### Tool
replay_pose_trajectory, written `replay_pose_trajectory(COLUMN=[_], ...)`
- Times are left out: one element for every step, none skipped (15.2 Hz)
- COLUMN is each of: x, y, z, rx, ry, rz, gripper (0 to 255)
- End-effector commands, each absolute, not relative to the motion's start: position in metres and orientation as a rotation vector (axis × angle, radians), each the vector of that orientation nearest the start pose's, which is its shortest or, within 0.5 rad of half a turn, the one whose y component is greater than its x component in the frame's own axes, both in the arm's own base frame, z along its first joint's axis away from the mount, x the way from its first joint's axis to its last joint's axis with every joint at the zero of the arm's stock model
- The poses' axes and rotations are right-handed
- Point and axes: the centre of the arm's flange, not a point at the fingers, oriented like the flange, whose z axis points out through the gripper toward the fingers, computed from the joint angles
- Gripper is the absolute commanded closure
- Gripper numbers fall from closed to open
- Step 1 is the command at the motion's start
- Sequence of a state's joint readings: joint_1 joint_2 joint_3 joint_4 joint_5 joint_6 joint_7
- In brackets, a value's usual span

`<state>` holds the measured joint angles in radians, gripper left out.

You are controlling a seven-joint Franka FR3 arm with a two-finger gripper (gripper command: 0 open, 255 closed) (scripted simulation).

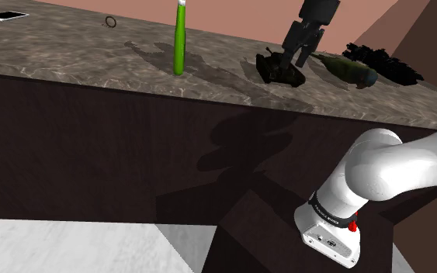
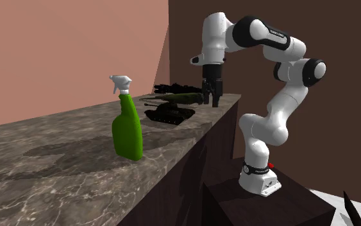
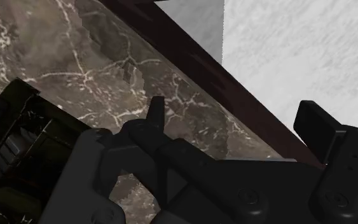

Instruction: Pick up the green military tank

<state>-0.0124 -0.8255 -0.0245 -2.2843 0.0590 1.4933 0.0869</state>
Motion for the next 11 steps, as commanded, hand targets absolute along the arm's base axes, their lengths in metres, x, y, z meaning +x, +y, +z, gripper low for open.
replay_pose_trajectory(x=[0.288,0.294,0.301,0.307,0.314,0.32,0.325,0.331,0.336,0.342,0.347], y=[-0.007,-0.017,-0.027,-0.037,-0.047,-0.058,-0.068,-0.079,-0.089,-0.1,-0.111], z=[0.629,0.629,0.629,0.628,0.628,0.628,0.628,0.629,0.629,0.629,0.629], rx=[-3.059,-3.062,-3.066,-3.069,-3.072,-3.074,-3.077,-3.079,-3.081,-3.082,-3.083], ry=[0.169,0.197,0.225,0.253,0.282,0.31,0.338,0.367,0.395,0.424,0.452], rz=[-0.049,-0.057,-0.065,-0.072,-0.08,-0.088,-0.095,-0.103,-0.111,-0.119,-0.127], gripper=[0,0,0,0,0,0,0,0,0,0,0])
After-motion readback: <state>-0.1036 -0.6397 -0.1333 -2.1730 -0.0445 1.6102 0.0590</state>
